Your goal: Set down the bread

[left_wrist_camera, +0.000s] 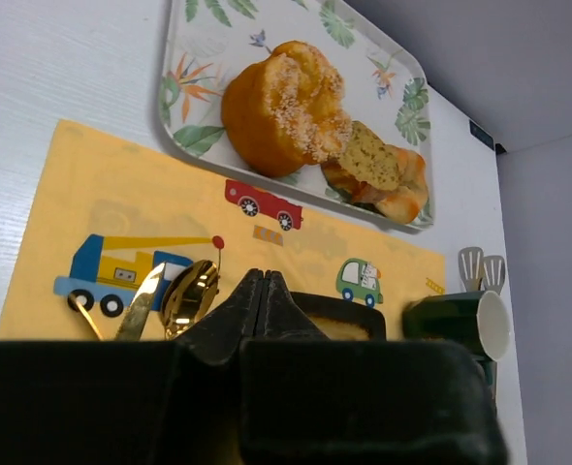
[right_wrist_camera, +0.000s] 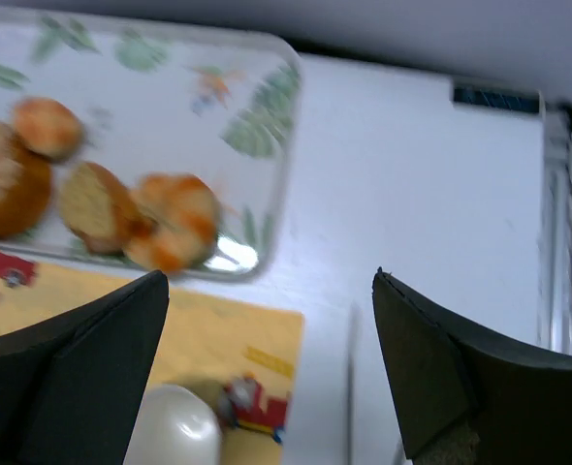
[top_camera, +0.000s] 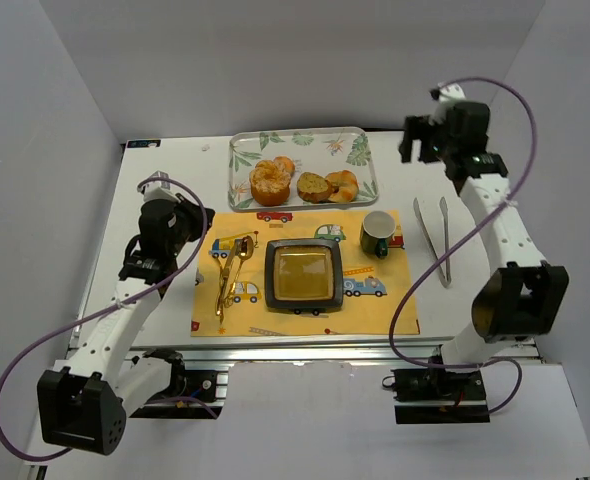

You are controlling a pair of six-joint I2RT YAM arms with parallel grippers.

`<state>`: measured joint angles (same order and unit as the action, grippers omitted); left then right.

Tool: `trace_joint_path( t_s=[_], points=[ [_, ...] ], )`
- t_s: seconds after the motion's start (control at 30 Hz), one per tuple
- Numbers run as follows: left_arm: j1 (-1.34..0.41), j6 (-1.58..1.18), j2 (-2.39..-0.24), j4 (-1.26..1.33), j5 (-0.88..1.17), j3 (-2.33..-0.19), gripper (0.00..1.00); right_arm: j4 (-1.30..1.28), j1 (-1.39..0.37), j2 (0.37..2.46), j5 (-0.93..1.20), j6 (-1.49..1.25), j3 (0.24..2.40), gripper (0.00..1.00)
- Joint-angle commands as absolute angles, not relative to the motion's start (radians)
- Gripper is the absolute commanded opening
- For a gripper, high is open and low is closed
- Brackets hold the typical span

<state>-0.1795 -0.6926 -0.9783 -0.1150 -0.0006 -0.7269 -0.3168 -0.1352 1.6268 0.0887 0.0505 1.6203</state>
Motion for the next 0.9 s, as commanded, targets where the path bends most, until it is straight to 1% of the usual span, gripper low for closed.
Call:
trace_joint_path(
  t_s=[0.0,0.03,0.07,0.1,0.13,0.17,0.2,0.23,0.27,0.3,0.33,0.37,0.4,0.43,0.47,0.5,0.53,0.57,0.6,0.63,0.67,0.7,0.73,0.8,0.87],
  points=[
    [-0.181,-0.687,-1.003,-0.045,0.063,-0.784,0.06,-0.322,-0.016,1.547,0.119,0.06,1.413,0.89],
    [-0.181,-0.69,-1.008,-0.031,0.07,-0.785,0.11,-0.304,0.053,1.522,0.147,0.114,1.323,0.89],
    [-0.181,-0.692,-1.012,-0.025,0.072,-0.784,0.2,-0.284,0.084,1.469,0.19,0.165,1.277,0.83],
    [-0.181,-0.698,-1.019,-0.02,0.074,-0.781,0.35,-0.281,0.121,1.441,0.369,0.242,1.234,0.75],
    [-0.181,-0.701,-1.02,-0.011,0.077,-0.778,0.65,-0.307,0.202,1.418,0.462,0.394,1.197,0.61],
    [-0.181,-0.703,-1.02,-0.008,0.075,-0.775,0.75,-0.302,0.239,1.382,0.547,0.425,1.127,0.43],
    [-0.181,-0.706,-1.02,-0.008,0.074,-0.769,0.8,-0.32,0.288,1.375,0.646,0.446,1.1,0.12],
    [-0.181,-0.707,-1.017,-0.006,0.075,-0.765,0.83,-0.336,0.302,1.373,0.667,0.463,1.077,0.03],
    [-0.181,-0.707,-1.017,-0.008,0.071,-0.764,0.86,-0.354,0.313,1.377,0.681,0.495,1.037,0.04],
    [-0.181,-0.709,-1.011,-0.008,0.069,-0.758,0.86,-0.363,0.322,1.381,0.702,0.506,1.017,0.14],
    [-0.181,-0.709,-1.008,-0.008,0.069,-0.755,0.86,-0.373,0.334,1.387,0.693,0.508,0.999,0.34],
    [-0.181,-0.709,-1.006,-0.006,0.068,-0.753,0.84,-0.377,0.336,1.406,0.668,0.5,0.983,0.71],
    [-0.181,-0.707,-1.003,-0.008,0.069,-0.75,0.81,-0.377,0.337,1.413,0.617,0.491,0.956,0.87],
    [-0.181,-0.707,-0.996,-0.006,0.072,-0.744,0.77,-0.338,0.337,1.42,0.585,0.479,0.936,0.89],
    [-0.181,-0.707,-0.991,-0.008,0.08,-0.738,0.5,-0.31,0.336,1.42,0.556,0.447,0.898,0.89],
    [-0.181,-0.71,-0.985,-0.008,0.08,-0.729,0.26,-0.275,0.337,1.422,0.476,0.424,0.876,0.89],
    [-0.181,-0.715,-0.974,0.024,0.075,-0.707,0.1,-0.229,0.337,1.419,0.436,0.391,0.853,0.89],
    [-0.181,-0.724,-0.971,0.031,0.08,-0.695,0.04,-0.162,0.337,1.422,0.369,0.367,0.836,0.89],
    [-0.181,-0.727,-0.965,0.04,0.083,-0.684,0.08,-0.146,0.337,1.424,0.348,0.362,0.818,0.89],
    [-0.181,-0.732,-0.959,0.043,0.083,-0.667,0.18,-0.123,0.336,1.427,0.313,0.35,0.807,0.9],
    [-0.181,-0.735,-0.956,0.04,0.081,-0.661,0.32,-0.092,0.334,1.434,0.283,0.341,0.801,0.89],
    [-0.183,-0.735,-0.956,0.038,0.075,-0.658,0.59,-0.092,0.33,1.448,0.263,0.344,0.804,0.89],
    [-0.181,-0.735,-0.954,0.026,0.074,-0.655,0.66,-0.095,0.327,1.462,0.238,0.342,0.819,0.89],
    [-0.181,-0.718,-0.948,0.006,0.064,-0.658,0.74,-0.097,0.325,1.509,0.21,0.337,0.837,0.88],
    [-0.181,-0.709,-0.943,0.006,0.058,-0.655,0.74,-0.077,0.321,1.549,0.219,0.336,0.845,0.88]
  ],
)
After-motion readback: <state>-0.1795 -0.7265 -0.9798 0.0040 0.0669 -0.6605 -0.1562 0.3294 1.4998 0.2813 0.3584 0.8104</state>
